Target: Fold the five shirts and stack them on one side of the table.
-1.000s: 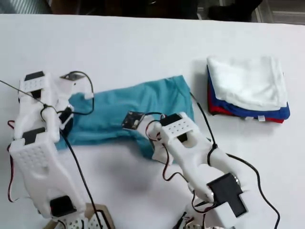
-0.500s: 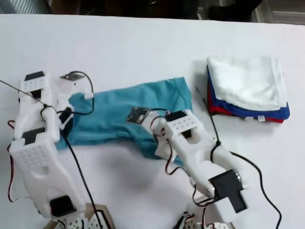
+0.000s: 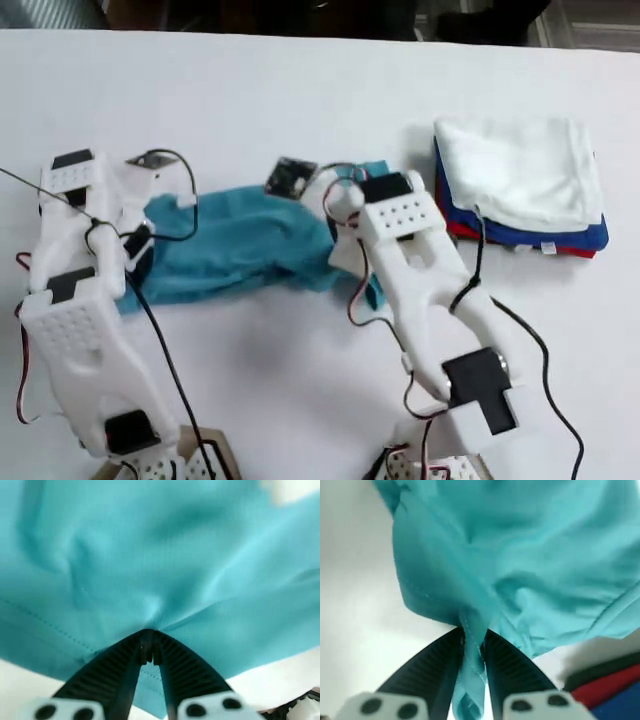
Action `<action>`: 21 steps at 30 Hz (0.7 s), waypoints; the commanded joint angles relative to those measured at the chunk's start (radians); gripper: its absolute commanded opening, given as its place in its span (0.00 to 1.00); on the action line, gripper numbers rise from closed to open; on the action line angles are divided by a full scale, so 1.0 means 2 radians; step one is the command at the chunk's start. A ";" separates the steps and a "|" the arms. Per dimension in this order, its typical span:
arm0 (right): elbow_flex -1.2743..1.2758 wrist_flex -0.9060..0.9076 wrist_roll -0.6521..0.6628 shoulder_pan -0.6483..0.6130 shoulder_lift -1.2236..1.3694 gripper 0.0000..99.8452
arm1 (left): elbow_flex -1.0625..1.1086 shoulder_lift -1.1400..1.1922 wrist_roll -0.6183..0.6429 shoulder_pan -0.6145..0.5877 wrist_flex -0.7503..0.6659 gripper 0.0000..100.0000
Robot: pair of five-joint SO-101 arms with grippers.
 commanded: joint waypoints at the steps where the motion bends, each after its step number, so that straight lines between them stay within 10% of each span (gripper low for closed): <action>1: -0.072 0.005 0.002 0.007 0.044 0.02 | -0.020 0.015 0.003 -0.003 -0.009 0.03; 21: -0.555 0.134 -0.027 0.051 0.362 0.20 | -0.020 0.015 0.004 -0.003 -0.009 0.03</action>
